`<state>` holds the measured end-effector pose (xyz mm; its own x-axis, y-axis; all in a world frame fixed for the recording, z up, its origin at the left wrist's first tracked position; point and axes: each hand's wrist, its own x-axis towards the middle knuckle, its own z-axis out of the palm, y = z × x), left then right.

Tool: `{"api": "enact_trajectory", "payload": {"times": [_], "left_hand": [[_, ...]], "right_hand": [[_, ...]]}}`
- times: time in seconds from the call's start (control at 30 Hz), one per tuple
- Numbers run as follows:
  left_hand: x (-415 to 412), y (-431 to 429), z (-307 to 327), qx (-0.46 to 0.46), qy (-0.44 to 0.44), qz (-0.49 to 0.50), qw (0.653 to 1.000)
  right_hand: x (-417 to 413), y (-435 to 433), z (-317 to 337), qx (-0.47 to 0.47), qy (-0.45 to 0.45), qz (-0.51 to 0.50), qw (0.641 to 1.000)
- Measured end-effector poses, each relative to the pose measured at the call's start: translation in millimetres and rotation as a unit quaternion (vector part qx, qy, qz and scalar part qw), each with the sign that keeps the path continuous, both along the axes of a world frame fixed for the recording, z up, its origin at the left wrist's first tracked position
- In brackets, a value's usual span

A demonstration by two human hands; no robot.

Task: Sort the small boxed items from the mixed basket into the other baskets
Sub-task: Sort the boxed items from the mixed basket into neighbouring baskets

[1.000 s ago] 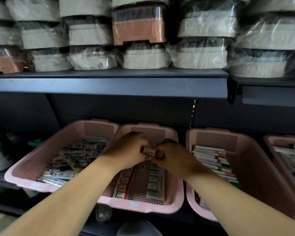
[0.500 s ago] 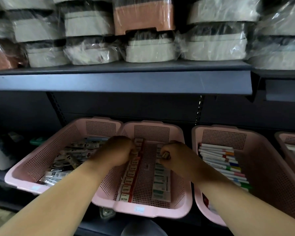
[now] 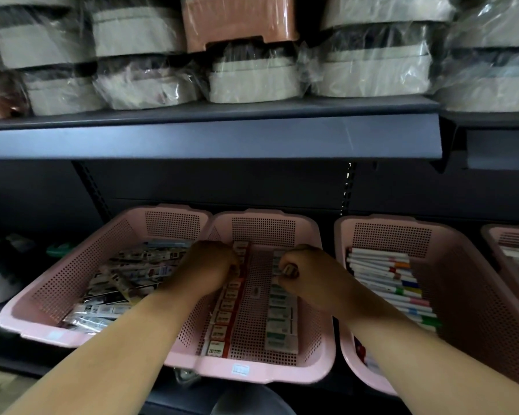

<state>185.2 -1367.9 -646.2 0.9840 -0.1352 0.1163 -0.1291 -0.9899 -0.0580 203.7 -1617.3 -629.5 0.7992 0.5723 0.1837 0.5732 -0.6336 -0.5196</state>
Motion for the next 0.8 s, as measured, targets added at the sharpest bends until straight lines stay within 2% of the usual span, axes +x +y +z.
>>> {"api": "enact_trajectory", "payload": {"times": [0.27,0.8], "left_hand": [[2.2,-1.7,-4.5,-0.015,-0.017,-0.004,1.000],[4.5,-1.0,-9.3,-0.071,0.006,0.043,0.996]], "right_hand": [[-1.0,0.3,-1.9,-0.002,-0.012,-0.001,1.000],[-4.7,-0.3,-0.9,0.000,-0.003,0.003,1.000]]}}
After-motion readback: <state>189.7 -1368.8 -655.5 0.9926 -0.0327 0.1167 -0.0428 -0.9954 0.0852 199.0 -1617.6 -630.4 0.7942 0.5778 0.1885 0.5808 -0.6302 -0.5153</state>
